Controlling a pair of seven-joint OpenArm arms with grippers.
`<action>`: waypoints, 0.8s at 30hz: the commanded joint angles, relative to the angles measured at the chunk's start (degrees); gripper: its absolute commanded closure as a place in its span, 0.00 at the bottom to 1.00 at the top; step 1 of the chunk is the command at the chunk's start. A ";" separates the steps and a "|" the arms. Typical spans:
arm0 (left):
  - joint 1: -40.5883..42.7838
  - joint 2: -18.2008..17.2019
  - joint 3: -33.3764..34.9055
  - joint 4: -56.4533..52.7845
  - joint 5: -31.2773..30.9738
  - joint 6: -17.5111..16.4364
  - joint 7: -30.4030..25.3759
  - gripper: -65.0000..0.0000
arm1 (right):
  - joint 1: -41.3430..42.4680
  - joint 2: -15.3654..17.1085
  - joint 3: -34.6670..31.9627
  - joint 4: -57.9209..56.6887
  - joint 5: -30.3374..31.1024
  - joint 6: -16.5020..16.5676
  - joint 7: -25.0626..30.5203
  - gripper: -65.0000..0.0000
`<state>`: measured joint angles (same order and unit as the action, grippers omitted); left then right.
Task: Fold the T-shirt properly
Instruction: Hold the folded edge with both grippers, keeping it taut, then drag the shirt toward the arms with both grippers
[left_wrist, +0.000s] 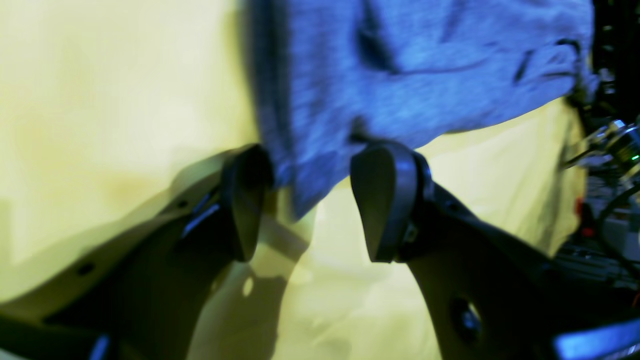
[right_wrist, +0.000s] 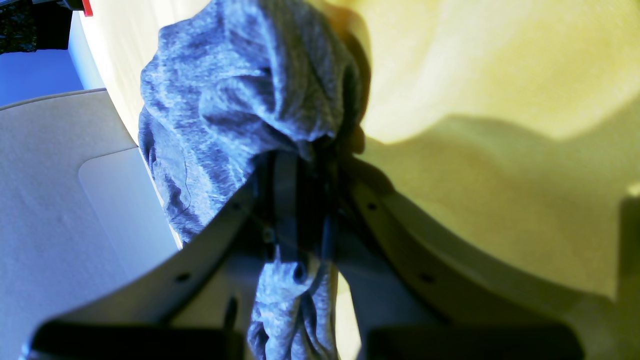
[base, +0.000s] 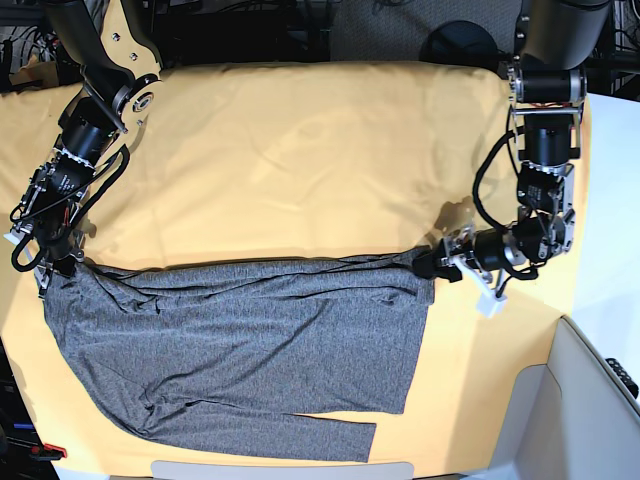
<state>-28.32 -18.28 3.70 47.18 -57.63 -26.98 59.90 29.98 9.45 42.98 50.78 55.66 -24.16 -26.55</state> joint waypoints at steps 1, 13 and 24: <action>-2.41 -0.13 0.12 0.60 -0.35 -0.05 0.01 0.52 | -0.57 -0.71 -0.12 -0.72 -1.37 -4.28 -2.33 0.96; -4.70 1.62 0.12 -2.83 -0.35 -0.05 -2.18 0.75 | -1.27 -0.71 -0.12 -0.72 -1.37 -4.28 -4.53 0.98; -4.52 0.13 -0.50 -2.74 -0.53 -0.05 0.10 1.00 | -5.49 -0.27 -0.12 5.17 -1.37 -4.19 -12.97 1.00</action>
<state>-31.09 -16.88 3.70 43.38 -57.19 -26.59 60.47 25.41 9.80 42.98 56.53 56.27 -24.25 -37.36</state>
